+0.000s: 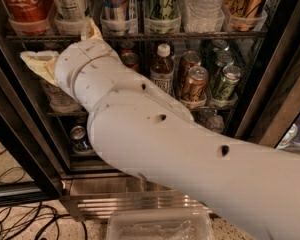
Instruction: Pick 7up can from top shelf of fridge
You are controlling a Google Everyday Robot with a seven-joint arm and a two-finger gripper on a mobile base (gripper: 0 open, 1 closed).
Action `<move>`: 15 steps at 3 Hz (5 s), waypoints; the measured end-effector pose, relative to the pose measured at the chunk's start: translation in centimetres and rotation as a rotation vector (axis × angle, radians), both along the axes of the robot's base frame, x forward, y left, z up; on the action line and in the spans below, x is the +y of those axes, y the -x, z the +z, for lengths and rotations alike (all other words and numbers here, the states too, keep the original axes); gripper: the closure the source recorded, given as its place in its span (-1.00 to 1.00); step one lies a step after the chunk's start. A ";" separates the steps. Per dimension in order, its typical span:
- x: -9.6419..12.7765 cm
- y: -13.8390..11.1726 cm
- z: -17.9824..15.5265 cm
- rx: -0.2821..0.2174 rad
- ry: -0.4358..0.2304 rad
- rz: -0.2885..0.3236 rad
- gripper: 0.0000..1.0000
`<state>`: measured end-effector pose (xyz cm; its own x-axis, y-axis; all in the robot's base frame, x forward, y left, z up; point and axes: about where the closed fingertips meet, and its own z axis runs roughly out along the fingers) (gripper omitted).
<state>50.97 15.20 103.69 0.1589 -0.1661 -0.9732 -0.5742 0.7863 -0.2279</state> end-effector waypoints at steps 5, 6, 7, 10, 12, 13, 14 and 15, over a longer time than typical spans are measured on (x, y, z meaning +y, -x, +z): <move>0.7 -1.8 -0.3 0.018 -0.032 -0.154 -0.36; 1.0 -2.4 0.5 0.024 -0.086 -0.167 -0.38; 1.0 -2.9 1.1 0.002 -0.109 -0.191 -0.22; -0.2 -4.6 0.9 -0.057 -0.093 -0.308 -0.24; -0.8 -6.8 1.7 -0.091 -0.111 -0.367 -0.28; -0.4 -10.6 3.9 -0.122 -0.161 -0.407 -0.24; -0.4 -11.3 4.0 -0.119 -0.161 -0.406 -0.24; -0.4 -11.9 3.9 -0.109 -0.160 -0.400 0.13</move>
Offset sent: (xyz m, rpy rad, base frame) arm 0.0418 0.0346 0.0008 -0.0086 0.0042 -0.2308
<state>62.82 14.79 107.55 0.2160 -0.0840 -0.9728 -0.1969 0.9721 -0.1277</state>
